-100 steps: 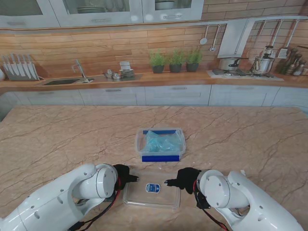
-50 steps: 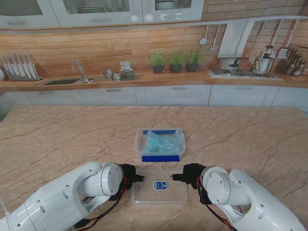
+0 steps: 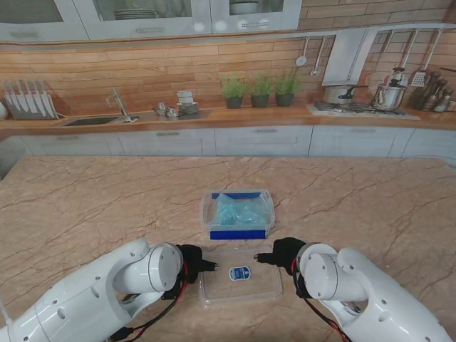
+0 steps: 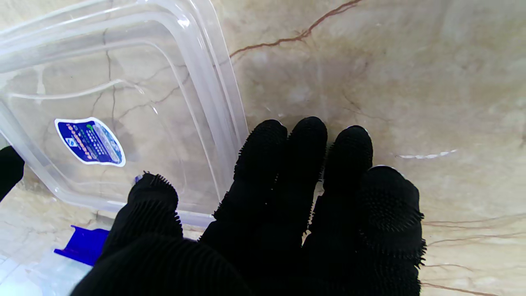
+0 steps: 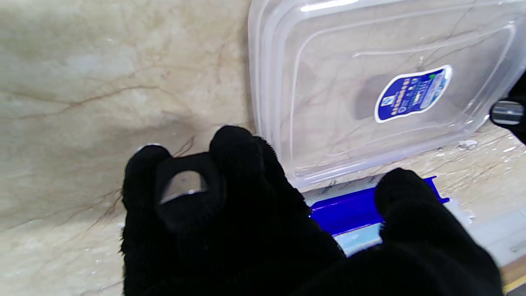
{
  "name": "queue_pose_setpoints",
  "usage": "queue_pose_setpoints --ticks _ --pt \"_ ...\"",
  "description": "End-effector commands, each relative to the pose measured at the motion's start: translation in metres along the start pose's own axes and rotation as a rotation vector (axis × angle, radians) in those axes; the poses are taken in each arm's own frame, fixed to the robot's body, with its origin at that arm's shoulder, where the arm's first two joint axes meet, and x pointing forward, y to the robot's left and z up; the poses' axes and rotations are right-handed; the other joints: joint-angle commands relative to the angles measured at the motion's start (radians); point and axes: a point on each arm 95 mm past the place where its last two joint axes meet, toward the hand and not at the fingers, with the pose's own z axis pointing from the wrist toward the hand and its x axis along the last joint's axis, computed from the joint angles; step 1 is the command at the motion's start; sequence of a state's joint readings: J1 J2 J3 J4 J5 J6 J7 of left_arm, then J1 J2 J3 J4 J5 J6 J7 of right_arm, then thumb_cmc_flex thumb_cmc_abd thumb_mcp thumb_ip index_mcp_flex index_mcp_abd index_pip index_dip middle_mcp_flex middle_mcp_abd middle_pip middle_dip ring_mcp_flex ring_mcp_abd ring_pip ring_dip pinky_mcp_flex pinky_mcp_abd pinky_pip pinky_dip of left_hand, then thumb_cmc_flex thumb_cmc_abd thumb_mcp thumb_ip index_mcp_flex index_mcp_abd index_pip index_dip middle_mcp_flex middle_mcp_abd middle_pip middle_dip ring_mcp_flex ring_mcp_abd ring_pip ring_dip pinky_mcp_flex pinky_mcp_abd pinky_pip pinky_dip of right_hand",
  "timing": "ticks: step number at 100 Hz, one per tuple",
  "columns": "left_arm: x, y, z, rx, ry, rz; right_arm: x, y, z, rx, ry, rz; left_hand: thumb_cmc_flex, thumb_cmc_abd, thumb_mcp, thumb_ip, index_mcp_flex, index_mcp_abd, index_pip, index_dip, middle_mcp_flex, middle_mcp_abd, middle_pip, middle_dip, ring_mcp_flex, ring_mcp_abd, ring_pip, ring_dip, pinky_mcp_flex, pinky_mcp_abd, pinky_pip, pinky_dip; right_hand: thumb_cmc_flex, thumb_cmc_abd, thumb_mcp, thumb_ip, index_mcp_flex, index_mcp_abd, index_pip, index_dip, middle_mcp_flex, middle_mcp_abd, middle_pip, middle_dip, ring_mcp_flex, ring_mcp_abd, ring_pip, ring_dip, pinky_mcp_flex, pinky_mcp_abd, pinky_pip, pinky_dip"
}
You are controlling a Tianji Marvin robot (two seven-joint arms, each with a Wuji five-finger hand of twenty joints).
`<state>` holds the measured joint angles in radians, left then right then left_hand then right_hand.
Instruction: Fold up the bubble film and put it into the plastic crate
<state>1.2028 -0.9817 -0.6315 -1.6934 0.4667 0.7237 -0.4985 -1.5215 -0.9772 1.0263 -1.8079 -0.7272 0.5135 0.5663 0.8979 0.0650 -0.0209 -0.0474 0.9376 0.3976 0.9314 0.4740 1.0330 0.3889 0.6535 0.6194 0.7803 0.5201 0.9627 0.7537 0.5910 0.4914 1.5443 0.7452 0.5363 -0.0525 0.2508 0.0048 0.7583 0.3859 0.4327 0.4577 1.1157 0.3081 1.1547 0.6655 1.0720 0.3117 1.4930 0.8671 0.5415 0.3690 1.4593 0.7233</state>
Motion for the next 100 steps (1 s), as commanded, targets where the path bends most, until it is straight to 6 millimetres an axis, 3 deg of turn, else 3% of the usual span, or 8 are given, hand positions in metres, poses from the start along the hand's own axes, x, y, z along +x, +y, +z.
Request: queue_pose_setpoints --ticks 1,31,36,50,61,77,100 --pt "0.01 0.011 -0.003 0.005 0.028 -0.006 0.008 -0.005 -0.002 0.001 0.017 0.01 -0.026 -0.015 -0.01 0.014 -0.007 -0.153 -0.021 -0.009 -0.001 -0.045 -0.005 -0.002 0.016 0.055 0.008 -0.008 0.027 -0.022 0.028 0.022 -0.019 -0.012 0.015 0.024 -0.037 -0.289 -0.056 -0.027 -0.013 0.088 0.018 0.008 0.014 -0.002 0.002 -0.003 -0.022 -0.074 0.07 -0.009" --pt "0.002 0.01 -0.007 0.069 0.0 -0.073 0.003 0.0 -0.004 -0.05 -0.001 0.043 -0.045 -0.025 -0.006 0.014 -0.045 -0.142 -0.043 -0.014 -0.026 -0.039 -0.016 -0.026 0.002 0.042 0.0 -0.029 0.015 -0.041 0.026 0.015 -0.027 -0.026 0.032 0.024 0.02 -0.275 -0.008 0.011 -0.045 0.097 -0.028 -0.015 -0.025 0.017 -0.059 -0.014 -0.055 -0.063 0.025 -0.024" --pt "0.0 0.01 -0.007 0.074 -0.007 -0.088 0.003 0.0 -0.005 -0.058 -0.004 0.045 -0.045 -0.024 -0.005 0.014 -0.054 -0.136 -0.049 -0.015 -0.037 -0.034 -0.02 -0.03 -0.009 0.042 -0.006 -0.033 0.005 -0.042 0.019 0.013 -0.03 -0.03 0.04 0.021 0.05 -0.263 0.04 0.054 -0.062 0.101 -0.056 -0.032 -0.049 0.028 -0.098 -0.02 -0.074 -0.058 -0.002 -0.033" --pt "-0.004 0.009 -0.011 0.078 -0.028 -0.123 0.002 0.0 -0.006 -0.092 -0.014 0.044 -0.046 -0.02 -0.006 0.013 -0.093 -0.108 -0.078 -0.019 -0.069 -0.018 -0.031 -0.041 -0.027 0.048 -0.019 -0.044 -0.011 -0.033 0.004 0.01 -0.031 -0.046 0.054 0.016 0.097 -0.288 0.203 0.256 -0.119 0.108 -0.135 -0.08 -0.12 0.054 -0.211 -0.042 -0.127 -0.044 -0.079 -0.055" --pt "-0.007 0.007 -0.012 0.103 -0.05 -0.134 0.001 0.001 -0.007 -0.111 -0.023 0.043 -0.037 -0.017 -0.006 0.01 -0.115 -0.105 -0.079 -0.001 -0.049 -0.009 -0.034 -0.068 0.005 0.037 -0.02 -0.068 0.014 -0.048 0.024 0.016 -0.026 -0.054 0.059 0.012 0.115 -0.321 0.254 0.343 -0.138 0.106 -0.164 -0.095 -0.147 0.062 -0.254 -0.052 -0.145 -0.038 -0.109 -0.062" --pt "-0.008 0.006 -0.012 0.163 -0.078 -0.17 -0.002 0.0 -0.007 -0.113 -0.046 0.043 -0.017 -0.006 -0.005 0.008 -0.116 -0.097 -0.053 0.032 -0.003 0.004 -0.01 -0.101 0.059 0.032 0.003 -0.109 0.063 -0.048 0.067 0.013 -0.02 -0.057 0.059 0.008 0.124 -0.342 0.283 0.383 -0.178 0.113 -0.196 -0.104 -0.193 0.068 -0.294 -0.06 -0.177 -0.036 -0.145 -0.07" --pt "-0.007 0.005 -0.01 0.147 -0.12 -0.21 -0.008 -0.004 -0.006 -0.08 -0.088 0.036 -0.025 0.017 -0.012 0.004 -0.164 -0.057 -0.096 0.02 -0.042 0.031 -0.02 -0.124 0.03 0.042 -0.004 -0.131 0.048 -0.046 0.06 0.004 -0.032 -0.05 0.059 0.009 0.134 -0.299 0.275 0.395 -0.16 0.121 -0.193 -0.1 -0.172 0.068 -0.291 -0.054 -0.161 -0.035 -0.143 -0.059"
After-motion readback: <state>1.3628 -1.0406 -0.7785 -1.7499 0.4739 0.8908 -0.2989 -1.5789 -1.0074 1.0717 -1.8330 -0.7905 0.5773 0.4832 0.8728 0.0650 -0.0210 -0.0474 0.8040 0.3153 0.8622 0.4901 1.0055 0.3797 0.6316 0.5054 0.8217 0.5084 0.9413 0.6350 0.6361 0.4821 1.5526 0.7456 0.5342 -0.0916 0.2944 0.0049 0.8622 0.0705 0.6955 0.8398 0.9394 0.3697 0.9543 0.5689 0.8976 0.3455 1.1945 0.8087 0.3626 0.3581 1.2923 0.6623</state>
